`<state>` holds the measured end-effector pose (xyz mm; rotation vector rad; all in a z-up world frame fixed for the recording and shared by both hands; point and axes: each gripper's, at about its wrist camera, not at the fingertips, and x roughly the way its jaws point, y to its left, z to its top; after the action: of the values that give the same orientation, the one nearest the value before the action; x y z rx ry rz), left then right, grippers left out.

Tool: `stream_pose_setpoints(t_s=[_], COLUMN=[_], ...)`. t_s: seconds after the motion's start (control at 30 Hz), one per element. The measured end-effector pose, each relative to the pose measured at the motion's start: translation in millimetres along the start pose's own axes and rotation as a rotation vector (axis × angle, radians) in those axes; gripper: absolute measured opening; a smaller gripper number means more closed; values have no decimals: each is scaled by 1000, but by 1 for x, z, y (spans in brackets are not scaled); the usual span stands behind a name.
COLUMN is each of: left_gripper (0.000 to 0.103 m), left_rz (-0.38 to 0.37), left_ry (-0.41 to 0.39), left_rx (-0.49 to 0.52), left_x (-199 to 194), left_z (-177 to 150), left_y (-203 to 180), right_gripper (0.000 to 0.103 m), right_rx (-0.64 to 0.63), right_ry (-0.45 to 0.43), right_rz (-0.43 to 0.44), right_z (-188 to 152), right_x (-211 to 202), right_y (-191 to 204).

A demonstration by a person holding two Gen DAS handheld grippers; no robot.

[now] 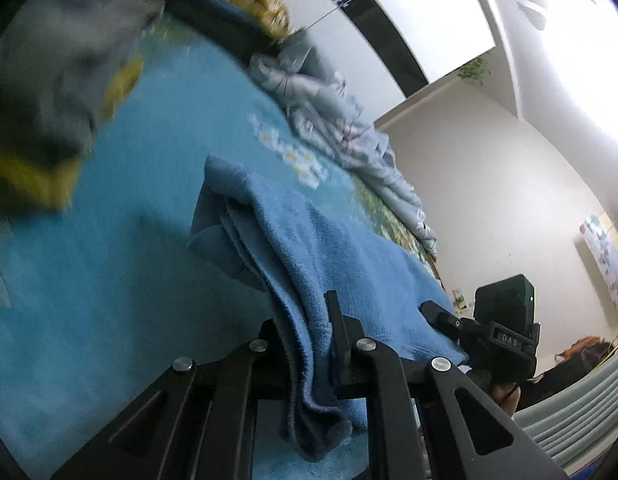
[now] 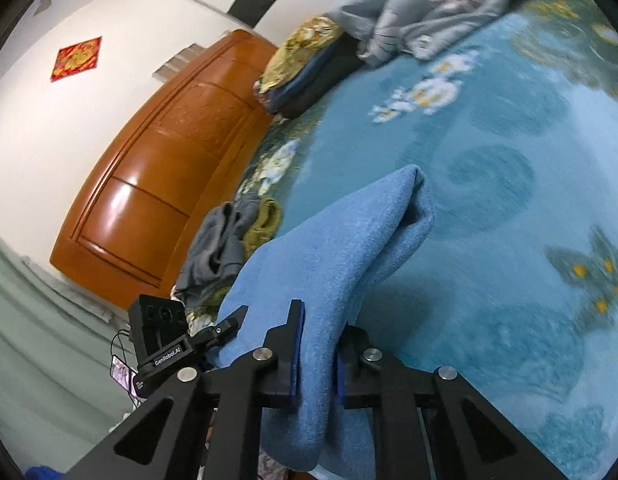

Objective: Fold clothes
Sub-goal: 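Lift the folded sweatshirt with both grippers and carry it toward the clothes stack, then lower the sweatshirt onto the grey and yellow clothes stack with both grippers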

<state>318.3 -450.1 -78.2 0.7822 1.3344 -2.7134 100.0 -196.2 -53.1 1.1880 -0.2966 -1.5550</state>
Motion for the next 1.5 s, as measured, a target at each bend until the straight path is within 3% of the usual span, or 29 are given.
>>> stream_pose_setpoints(t_s=[0.23,0.47,0.6,0.73,1.0,1.1,1.2,1.37,1.5], left_gripper=[12,13,12,12,13,14,15,16,19], left_rz=[77,258,343,363,390,334,308,358,415], left_ry=[-134,-237,-266,-298,-231,-252,-265,-252,-245], left_rx=[93,184,178,139,-54,-137,-154,-142,-120], left_x=[-78,-159,-188,-210,-182,-181,-182,-181,-188], left_z=[67,141,169,186,173,164,159,161,159], left_y=[6,24,43,74,165,189,191,182,170], right_gripper=[14,14,14,14,14,14,17,17,24], right_rx=[-130,-257,-267,-265,-240,-195,-144,-142,-200], right_ry=[18,60,84,112,190,226,231,227,239], right_rz=[89,199,254,284,220,211,231,219,191], right_z=[46,88,102,105,78,65,62,62,63], right_x=[46,127,183,230,292,306,310,308,296], right_y=[75,165,199,219,200,176,161,162,170])
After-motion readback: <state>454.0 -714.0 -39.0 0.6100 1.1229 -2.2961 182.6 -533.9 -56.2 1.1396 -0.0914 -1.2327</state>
